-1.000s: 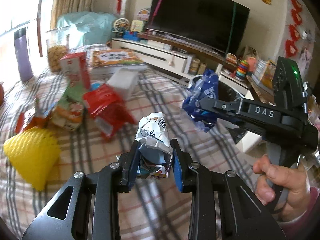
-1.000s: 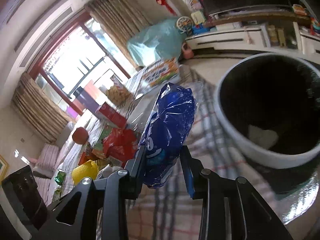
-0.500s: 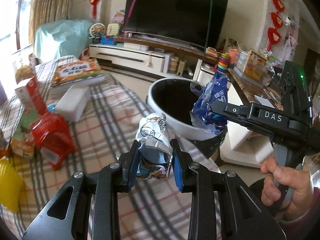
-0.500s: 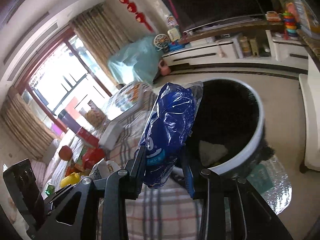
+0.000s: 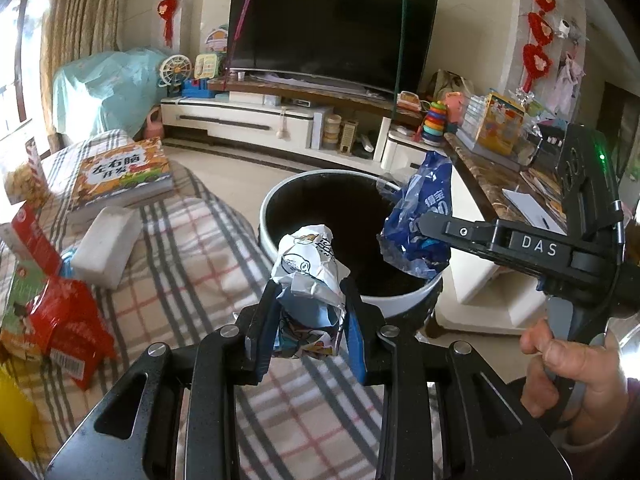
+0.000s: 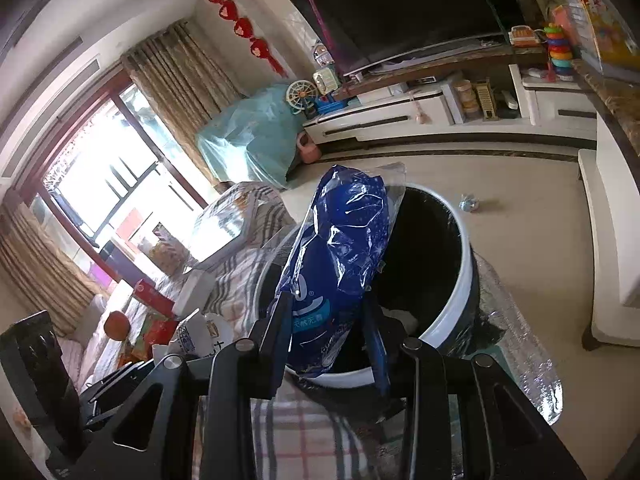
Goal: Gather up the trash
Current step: 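Carry the wrapper and blue bag over the bin and release both, then move both tools back to the table toward the yellow foam net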
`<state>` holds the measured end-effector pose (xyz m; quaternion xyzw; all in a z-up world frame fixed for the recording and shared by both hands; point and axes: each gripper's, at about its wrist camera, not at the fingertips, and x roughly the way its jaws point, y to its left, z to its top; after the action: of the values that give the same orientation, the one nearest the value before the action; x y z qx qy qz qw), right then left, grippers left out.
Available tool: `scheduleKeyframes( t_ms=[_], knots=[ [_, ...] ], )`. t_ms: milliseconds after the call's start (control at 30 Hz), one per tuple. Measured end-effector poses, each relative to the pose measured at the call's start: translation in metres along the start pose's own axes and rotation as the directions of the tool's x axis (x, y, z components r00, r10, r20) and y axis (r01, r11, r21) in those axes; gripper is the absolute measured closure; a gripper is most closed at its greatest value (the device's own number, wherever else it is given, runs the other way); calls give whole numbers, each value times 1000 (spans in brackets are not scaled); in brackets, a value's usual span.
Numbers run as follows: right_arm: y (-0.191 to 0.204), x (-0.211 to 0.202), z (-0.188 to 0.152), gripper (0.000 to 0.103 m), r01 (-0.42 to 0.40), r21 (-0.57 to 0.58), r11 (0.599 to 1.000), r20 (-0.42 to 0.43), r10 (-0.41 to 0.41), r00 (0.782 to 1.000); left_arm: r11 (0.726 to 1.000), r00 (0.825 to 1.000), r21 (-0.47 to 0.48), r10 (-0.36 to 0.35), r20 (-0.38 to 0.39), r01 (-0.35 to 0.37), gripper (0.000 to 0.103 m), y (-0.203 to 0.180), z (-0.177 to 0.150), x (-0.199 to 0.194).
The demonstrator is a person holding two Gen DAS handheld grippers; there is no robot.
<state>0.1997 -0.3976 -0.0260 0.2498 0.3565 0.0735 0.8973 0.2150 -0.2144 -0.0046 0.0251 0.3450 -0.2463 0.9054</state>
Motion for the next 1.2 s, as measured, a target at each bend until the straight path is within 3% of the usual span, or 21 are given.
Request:
scheduleKeyframes(
  t_ms=[600,667,800,900,933,1000,1133,1200],
  knots=[
    [-26,19,23,65,63,-24,998,-50,-64,997,999,999,51,-14,-35,16,72,-20,34,48],
    [-28,21,24,65,68,-22,997,-55,-69,996,999,999,51,-11,-41,13,69,-21,36,53],
    [-31,24,26,61,78,-23,997,-68,-79,995,999,999,37,-2,-45,3,49,-20,38,57],
    [-33,25,27,58,80,-18,997,-74,-82,994,1000,999,29,2,-42,-1,42,-19,37,55],
    [-34,25,28,57,82,-15,996,-73,-83,994,1000,999,25,2,-39,-1,40,-17,36,54],
    [-36,22,28,45,85,-6,996,-67,-85,994,1000,999,15,-2,-34,2,39,-14,33,51],
    [-36,13,26,42,76,10,997,-46,-76,996,1000,1000,-11,4,-23,-5,36,-7,23,38],
    [-32,10,23,31,70,13,997,-37,-70,997,999,1000,-32,8,-20,-9,34,-2,15,31]
  ],
)
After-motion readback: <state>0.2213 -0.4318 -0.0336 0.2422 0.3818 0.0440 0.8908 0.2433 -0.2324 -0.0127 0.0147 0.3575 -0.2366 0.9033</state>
